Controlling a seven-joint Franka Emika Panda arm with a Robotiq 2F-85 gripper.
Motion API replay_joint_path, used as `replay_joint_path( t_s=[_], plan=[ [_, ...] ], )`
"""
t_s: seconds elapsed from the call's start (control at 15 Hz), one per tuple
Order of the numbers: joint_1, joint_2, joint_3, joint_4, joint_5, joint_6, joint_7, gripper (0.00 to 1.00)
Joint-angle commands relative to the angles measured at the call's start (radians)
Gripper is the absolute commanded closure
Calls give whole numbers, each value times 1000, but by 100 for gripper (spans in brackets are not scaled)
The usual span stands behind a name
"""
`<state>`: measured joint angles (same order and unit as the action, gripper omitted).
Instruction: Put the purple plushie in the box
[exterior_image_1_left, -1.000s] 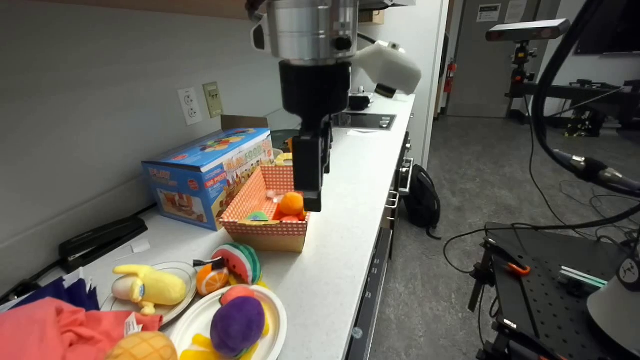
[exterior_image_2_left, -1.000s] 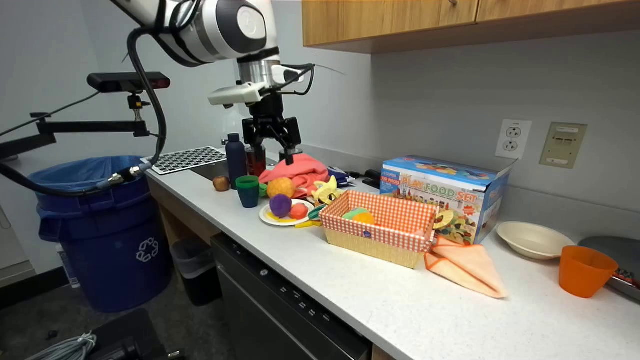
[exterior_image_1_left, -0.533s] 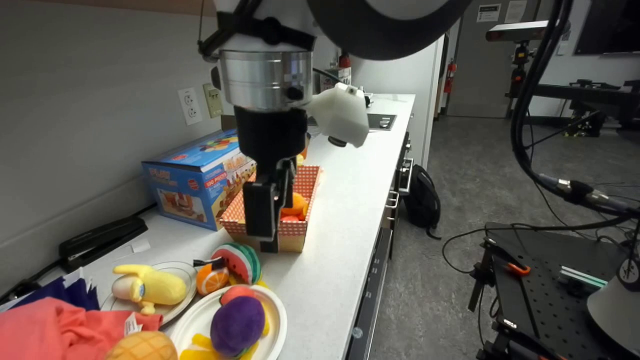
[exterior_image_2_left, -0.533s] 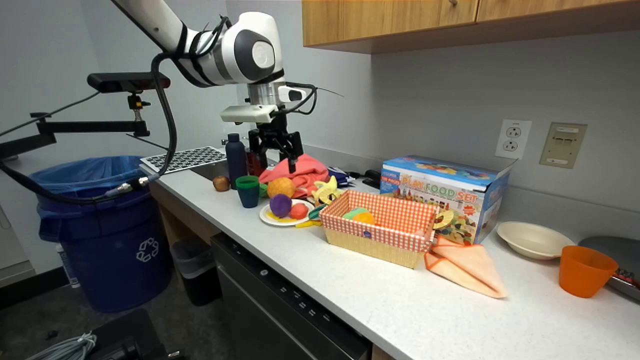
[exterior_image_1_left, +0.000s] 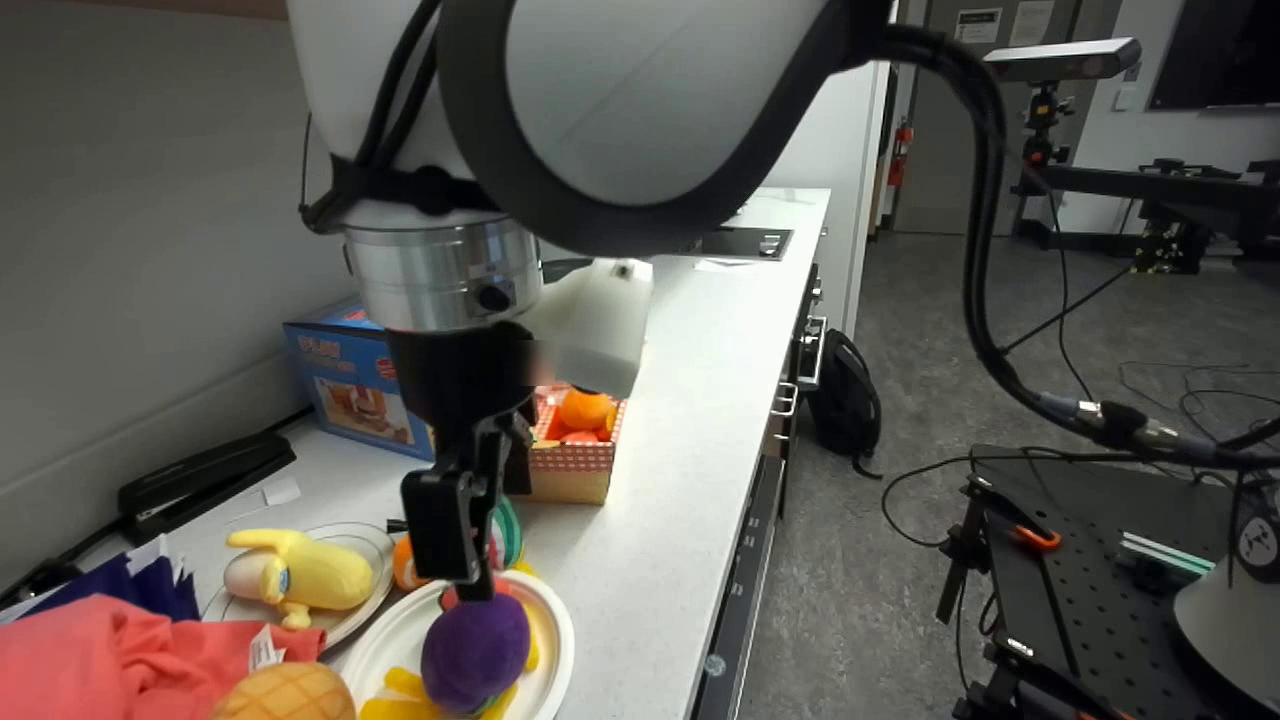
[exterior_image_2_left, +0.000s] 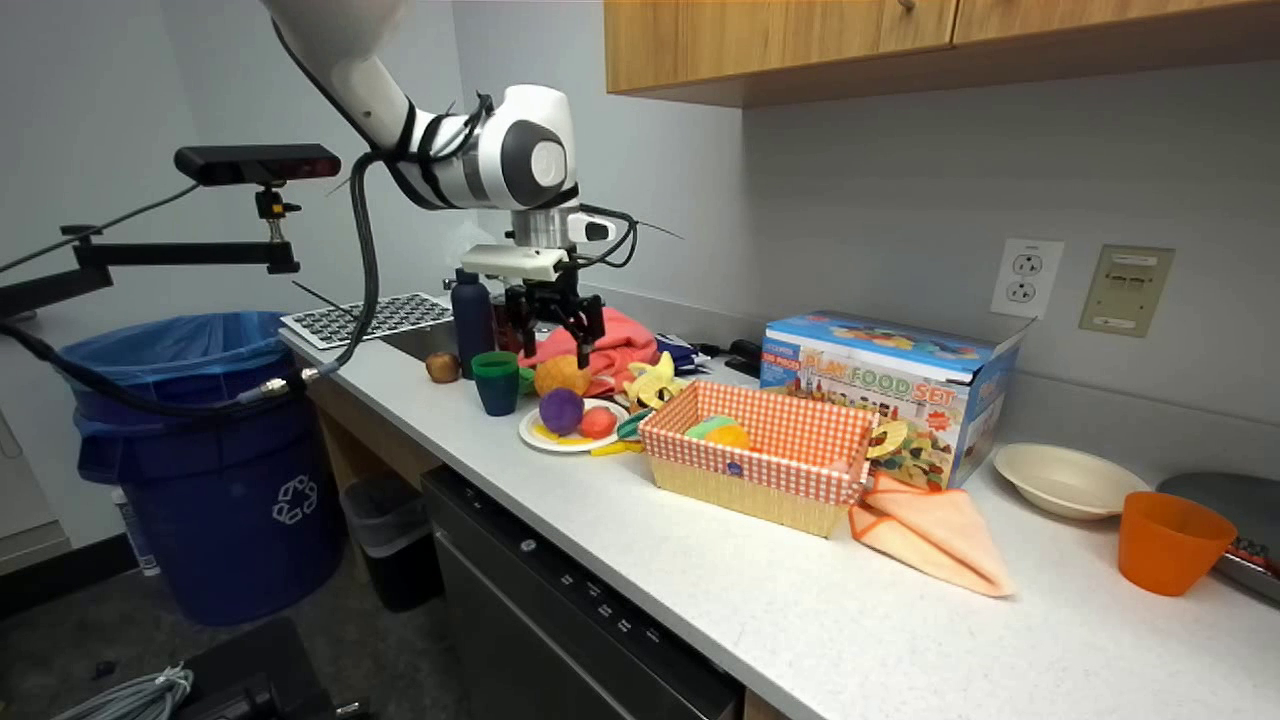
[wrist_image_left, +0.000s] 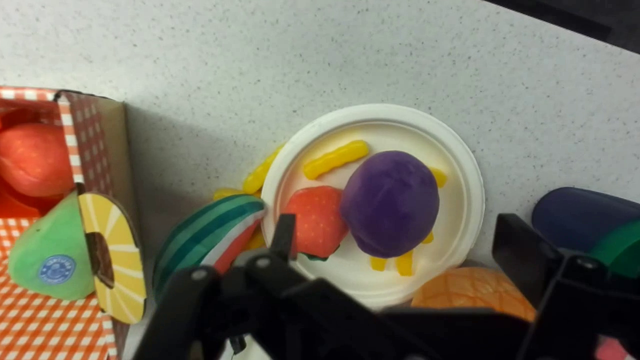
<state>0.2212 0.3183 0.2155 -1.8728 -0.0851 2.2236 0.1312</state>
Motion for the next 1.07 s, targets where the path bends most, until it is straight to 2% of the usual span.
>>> replay_joint_path(
  t_s=[0.0, 0.87, 0.93, 1.0],
  plan=[
    [16, 92, -8, 79, 29, -1, -21, 0],
    [37, 255, -19, 185, 74, -13, -7, 0],
    [35, 261, -19, 188, 77, -12, -8, 3],
    [34, 266, -21, 190, 79, -10, -6, 15]
  ],
)
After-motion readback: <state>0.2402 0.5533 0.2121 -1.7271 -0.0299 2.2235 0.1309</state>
